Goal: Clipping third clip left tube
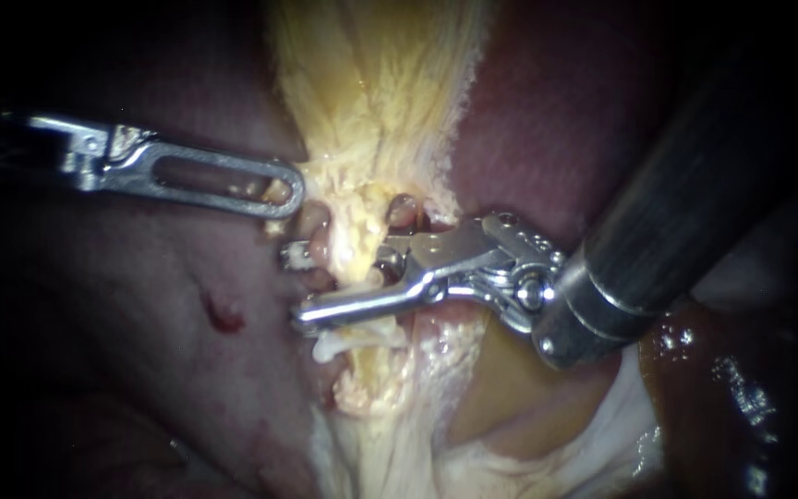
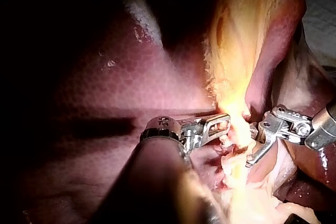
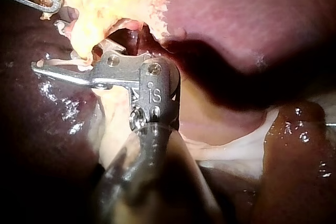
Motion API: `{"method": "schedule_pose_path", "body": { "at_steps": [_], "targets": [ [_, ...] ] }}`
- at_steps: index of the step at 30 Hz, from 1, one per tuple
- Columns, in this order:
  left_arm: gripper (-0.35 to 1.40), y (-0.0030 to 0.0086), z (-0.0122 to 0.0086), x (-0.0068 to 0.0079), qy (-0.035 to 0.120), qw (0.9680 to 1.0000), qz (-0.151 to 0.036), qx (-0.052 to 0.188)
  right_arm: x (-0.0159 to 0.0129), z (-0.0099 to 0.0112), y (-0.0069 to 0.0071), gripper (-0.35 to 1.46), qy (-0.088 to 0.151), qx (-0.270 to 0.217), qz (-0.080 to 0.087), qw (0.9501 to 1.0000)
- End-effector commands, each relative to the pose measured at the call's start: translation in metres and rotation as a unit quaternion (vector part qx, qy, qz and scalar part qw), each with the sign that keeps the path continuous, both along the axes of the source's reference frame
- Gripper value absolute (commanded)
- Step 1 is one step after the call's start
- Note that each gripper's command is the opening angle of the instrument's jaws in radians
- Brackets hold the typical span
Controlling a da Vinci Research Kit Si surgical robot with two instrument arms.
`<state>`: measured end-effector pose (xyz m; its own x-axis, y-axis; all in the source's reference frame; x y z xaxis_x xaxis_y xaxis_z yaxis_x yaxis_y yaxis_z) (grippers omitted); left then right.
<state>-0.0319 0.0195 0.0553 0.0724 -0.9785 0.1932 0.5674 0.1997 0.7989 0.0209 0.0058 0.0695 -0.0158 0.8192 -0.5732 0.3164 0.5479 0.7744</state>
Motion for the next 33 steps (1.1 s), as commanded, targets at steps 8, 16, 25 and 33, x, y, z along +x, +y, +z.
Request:
{"method": "schedule_pose_path", "body": {
  "at_steps": [8,16,25,33],
  "targets": [
    [-0.35,0.0000,0.0000,0.0000,0.000,1.0000,0.000,0.000,-0.0002,-0.0009,-0.0007,0.48,0.004,0.001,-0.006,1.0000],
    [-0.35,0.0001,0.0002,0.0001,0.000,1.0000,0.000,0.000,-0.0001,-0.0042,-0.0022,0.48,0.021,0.004,-0.027,0.9994],
    [-0.35,0.0001,0.0004,0.0001,0.000,1.0000,0.001,0.000,-0.0002,-0.0046,-0.0019,0.48,0.016,0.006,-0.020,0.9996],
    [-0.35,0.0001,0.0005,0.0001,0.000,1.0000,0.001,-0.001,-0.0003,-0.0041,-0.0016,0.47,0.008,0.008,-0.010,0.9999]
  ]
}}
